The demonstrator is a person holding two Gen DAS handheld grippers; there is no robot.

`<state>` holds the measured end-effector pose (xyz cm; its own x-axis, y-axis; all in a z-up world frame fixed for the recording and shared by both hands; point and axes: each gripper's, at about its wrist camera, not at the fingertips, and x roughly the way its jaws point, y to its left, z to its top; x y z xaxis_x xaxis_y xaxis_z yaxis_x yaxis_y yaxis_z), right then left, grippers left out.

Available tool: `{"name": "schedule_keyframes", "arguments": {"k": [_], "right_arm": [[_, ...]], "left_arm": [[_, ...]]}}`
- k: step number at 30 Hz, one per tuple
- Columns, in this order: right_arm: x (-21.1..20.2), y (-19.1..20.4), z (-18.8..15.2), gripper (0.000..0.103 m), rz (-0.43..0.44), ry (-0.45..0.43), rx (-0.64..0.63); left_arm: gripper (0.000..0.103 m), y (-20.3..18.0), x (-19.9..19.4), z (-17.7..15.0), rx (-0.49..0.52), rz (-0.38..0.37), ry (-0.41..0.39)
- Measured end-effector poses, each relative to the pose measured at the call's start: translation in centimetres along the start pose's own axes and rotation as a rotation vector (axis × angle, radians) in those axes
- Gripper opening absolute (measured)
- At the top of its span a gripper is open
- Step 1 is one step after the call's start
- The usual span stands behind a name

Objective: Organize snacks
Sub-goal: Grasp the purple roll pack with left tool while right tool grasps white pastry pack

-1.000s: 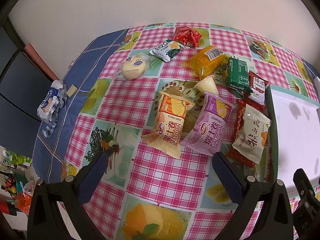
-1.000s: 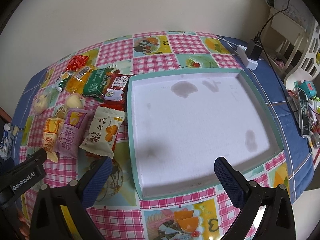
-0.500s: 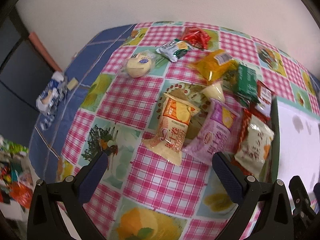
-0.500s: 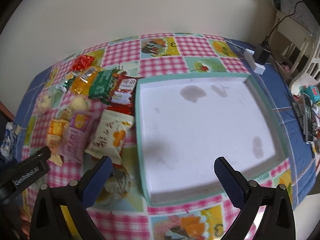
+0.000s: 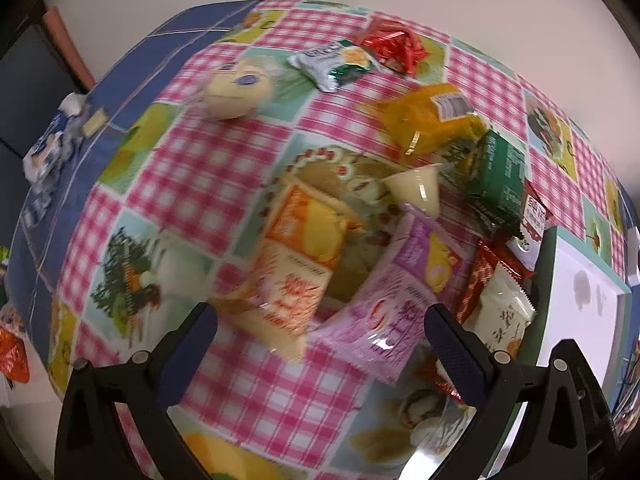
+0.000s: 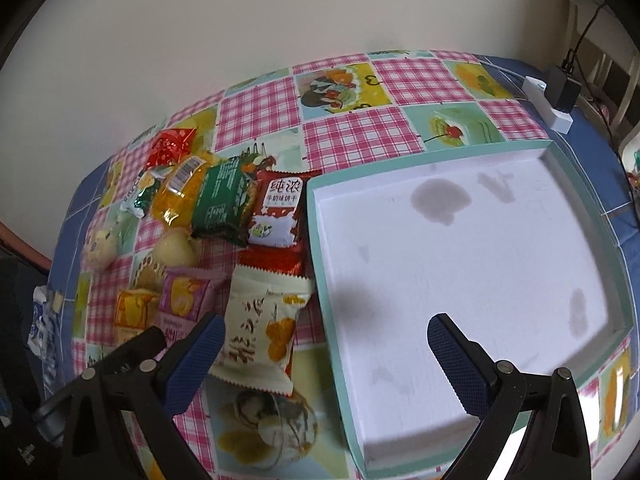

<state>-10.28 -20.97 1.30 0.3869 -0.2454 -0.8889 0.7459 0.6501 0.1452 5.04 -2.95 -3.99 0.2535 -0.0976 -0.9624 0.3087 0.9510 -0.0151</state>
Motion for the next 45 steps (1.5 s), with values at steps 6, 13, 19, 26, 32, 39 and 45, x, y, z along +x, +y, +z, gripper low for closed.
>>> {"name": "schedule_keyframes", "arguments": {"k": [6, 13, 19, 26, 32, 39, 45], "right_arm": [[1.5, -0.2, 0.9, 0.096, 0.000, 0.035, 0.040], [2.3, 0.0, 1.2, 0.088, 0.030, 0.056, 0.059], [2.4, 0.3, 1.1, 0.083, 0.046, 0.069, 0.055], [2.0, 1.4, 1.0, 0.076, 0.100, 0.066, 0.016], [2.2, 3.2, 0.5, 0.072, 0.128, 0.083, -0.057], [3.6, 4.1, -0.2, 0.066, 0.123, 0.142, -0.093], [5.1, 4.2, -0.8, 0.061, 0.091, 0.186, -0.108]], "left_arm": [[0.098, -1.4, 1.3, 0.3, 0.032, -0.006, 0.023], [0.094, -3.3, 1.7, 0.0, 0.081, -0.036, 0.026], [0.072, -5.0, 1.5, -0.3, 0.117, -0.038, 0.023], [0.067, -3.0, 1.5, -0.2, 0.020, -0.051, 0.068], [0.067, -0.7, 1.3, -0.1, -0.094, -0.059, 0.100], [0.067, 0.4, 0.7, -0.6, -0.158, -0.053, 0.127], [0.067, -1.6, 1.1, -0.6, -0.120, -0.010, 0.120]]}}
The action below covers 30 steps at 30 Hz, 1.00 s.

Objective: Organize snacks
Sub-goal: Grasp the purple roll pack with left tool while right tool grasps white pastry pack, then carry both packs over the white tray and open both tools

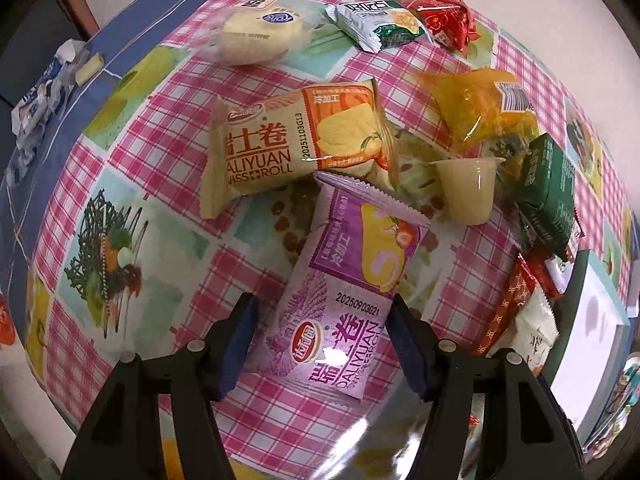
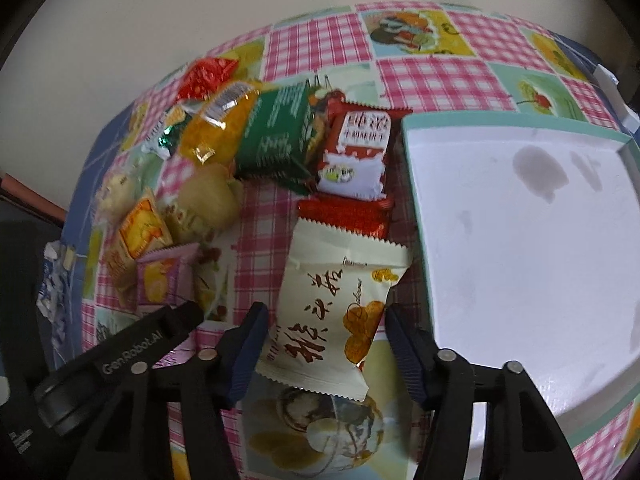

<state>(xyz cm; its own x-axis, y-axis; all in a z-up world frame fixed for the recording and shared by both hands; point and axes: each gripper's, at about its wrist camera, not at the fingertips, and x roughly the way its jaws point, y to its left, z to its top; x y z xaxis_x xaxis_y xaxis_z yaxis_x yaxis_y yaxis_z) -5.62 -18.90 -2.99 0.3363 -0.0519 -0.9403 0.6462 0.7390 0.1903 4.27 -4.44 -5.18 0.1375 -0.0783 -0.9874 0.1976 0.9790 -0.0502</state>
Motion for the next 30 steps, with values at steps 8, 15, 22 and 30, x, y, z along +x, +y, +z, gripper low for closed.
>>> {"name": "schedule_keyframes", "arguments": {"k": [8, 15, 22, 30], "right_arm": [[0.5, 0.0, -0.4, 0.055, -0.019, 0.001, -0.013], [-0.3, 0.2, -0.1, 0.055, -0.029, -0.022, -0.010], [-2.3, -0.2, 0.4, 0.055, 0.002, -0.061, 0.013], [-4.0, -1.2, 0.6, 0.055, 0.013, -0.083, 0.046]], "left_arm": [[0.066, -2.5, 0.4, 0.1, 0.029, 0.032, -0.013], [0.040, -2.5, -0.7, 0.4, 0.020, -0.052, -0.006], [0.040, -1.4, -3.6, 0.8, 0.002, -0.131, -0.046], [0.040, -0.8, -7.5, 0.6, -0.008, -0.180, -0.127]]}}
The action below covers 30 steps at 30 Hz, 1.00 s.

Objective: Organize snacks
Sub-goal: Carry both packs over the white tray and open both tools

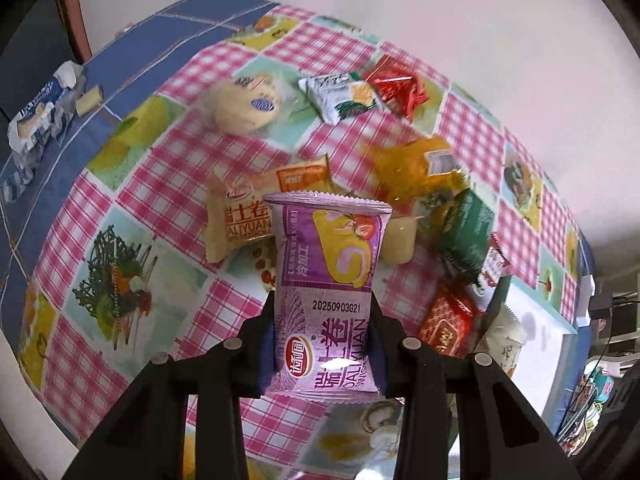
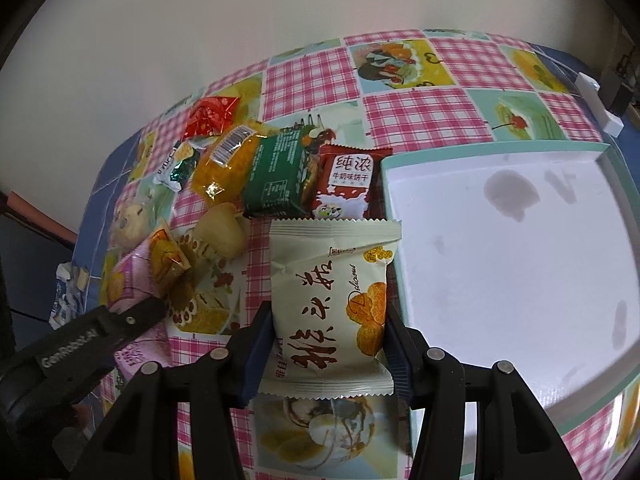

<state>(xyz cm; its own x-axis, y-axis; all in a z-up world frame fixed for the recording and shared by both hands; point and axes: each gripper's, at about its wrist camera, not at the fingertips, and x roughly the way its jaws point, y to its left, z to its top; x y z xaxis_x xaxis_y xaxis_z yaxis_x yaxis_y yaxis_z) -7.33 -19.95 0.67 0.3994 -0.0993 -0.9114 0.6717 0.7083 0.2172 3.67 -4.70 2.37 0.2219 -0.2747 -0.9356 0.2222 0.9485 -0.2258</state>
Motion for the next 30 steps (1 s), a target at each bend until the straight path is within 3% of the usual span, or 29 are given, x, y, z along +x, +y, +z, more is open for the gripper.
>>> {"name": "schedule_keyframes", "arguments": {"k": [3, 15, 24, 30], "right_arm": [[-0.2, -1.6, 0.2, 0.055, -0.019, 0.002, 0.055], [-2.8, -13.6, 0.8, 0.055, -0.295, -0.047, 0.370], [-5.5, -20.7, -0.7, 0.055, -0.367, -0.090, 0.584], [-6.8, -22.5, -1.5, 0.055, -0.391, -0.116, 0.654]], "left_arm": [[0.040, -0.2, 0.0, -0.2, 0.036, -0.014, -0.013], [0.040, -10.3, -0.3, -4.6, 0.366, -0.089, 0.003], [0.040, -17.0, 0.7, -9.5, 0.602, -0.114, 0.011], [0.044, -19.0, 1.5, -11.0, 0.662, -0.158, -0.003]]}}
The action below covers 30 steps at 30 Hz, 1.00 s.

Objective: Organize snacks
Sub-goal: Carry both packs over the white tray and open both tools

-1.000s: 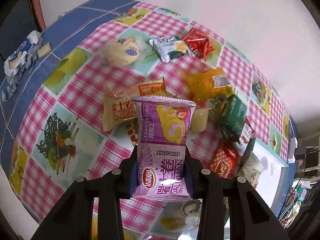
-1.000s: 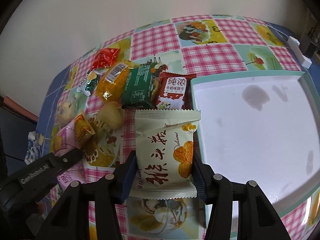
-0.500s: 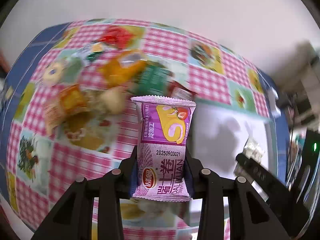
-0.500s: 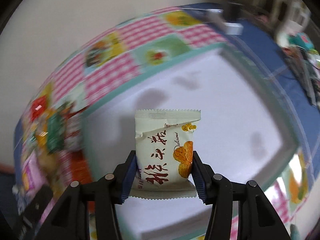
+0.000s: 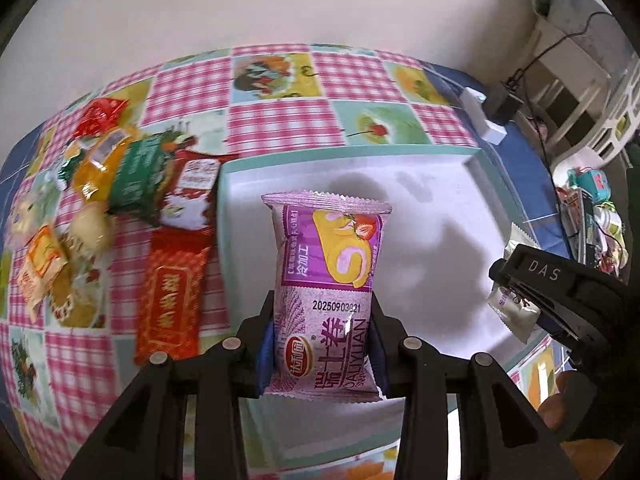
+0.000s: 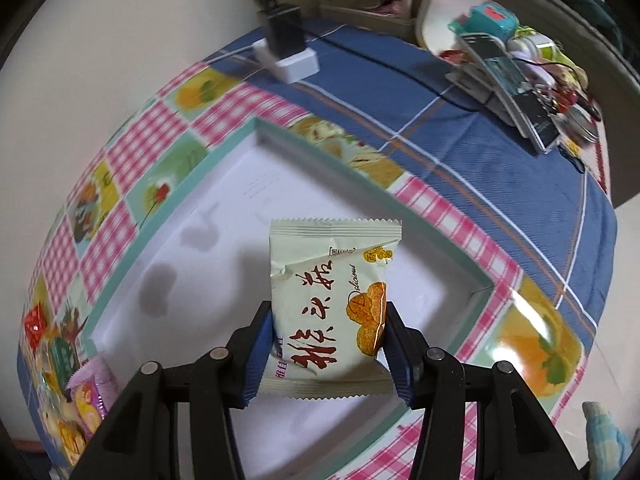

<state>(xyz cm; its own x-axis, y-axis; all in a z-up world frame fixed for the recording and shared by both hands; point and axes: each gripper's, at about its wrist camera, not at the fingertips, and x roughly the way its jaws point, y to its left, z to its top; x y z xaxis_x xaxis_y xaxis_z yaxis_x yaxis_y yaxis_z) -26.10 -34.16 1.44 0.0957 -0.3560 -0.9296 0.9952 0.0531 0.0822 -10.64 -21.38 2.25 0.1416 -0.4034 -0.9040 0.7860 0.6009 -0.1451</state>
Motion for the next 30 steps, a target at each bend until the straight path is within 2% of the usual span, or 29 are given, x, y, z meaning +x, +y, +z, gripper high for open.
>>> {"name": "schedule_keyframes", "arguments": {"k": [1, 3, 9, 11, 13, 21, 23, 25, 28, 30], "right_arm": [[0.1, -0.1, 0.0, 0.055, -0.003, 0.001, 0.002], [0.2, -0.1, 0.0, 0.055, -0.001, 0.009, 0.005], [0.5, 1.0, -0.4, 0.055, 0.009, 0.021, -0.031], [0.6, 1.3, -0.6, 0.057, 0.017, 0.031, -0.049], [0.7, 1.6, -0.8, 0.074, 0.032, 0.039, -0.063], [0.8, 4.1, -1.9, 0.085, 0.067, 0.047, -0.161], [0.6, 4.8, -2.3, 0.092, 0.073, 0.041, -0.190], [0.2, 5.8, -2.8, 0.103, 0.087, 0.032, -0.228], [-0.4, 7.3, -3.6, 0.103, 0.108, 0.013, -0.281], [-1.0, 8.4, -4.2, 0.103, 0.123, -0.004, -0.322]], "left_arm": [[0.056, -0.1, 0.0, 0.1, 0.001, -0.007, -0.003], [0.071, 0.0, -0.1, 0.2, 0.001, -0.005, -0.010], [0.071, 1.5, -1.0, 0.7, -0.059, -0.001, -0.017], [0.075, 2.5, -1.3, 0.8, -0.096, 0.044, -0.008], [0.085, 3.9, -1.4, 0.7, -0.153, 0.092, 0.003], [0.088, 11.3, -1.9, -0.6, -0.407, 0.242, 0.045], [0.094, 13.3, -2.2, -0.9, -0.454, 0.273, 0.046], [0.096, 14.6, -2.5, -1.0, -0.480, 0.305, 0.037], [0.097, 17.2, -3.3, -1.4, -0.525, 0.367, 0.018], [0.102, 19.0, -3.9, -1.8, -0.550, 0.409, 0.005]]}}
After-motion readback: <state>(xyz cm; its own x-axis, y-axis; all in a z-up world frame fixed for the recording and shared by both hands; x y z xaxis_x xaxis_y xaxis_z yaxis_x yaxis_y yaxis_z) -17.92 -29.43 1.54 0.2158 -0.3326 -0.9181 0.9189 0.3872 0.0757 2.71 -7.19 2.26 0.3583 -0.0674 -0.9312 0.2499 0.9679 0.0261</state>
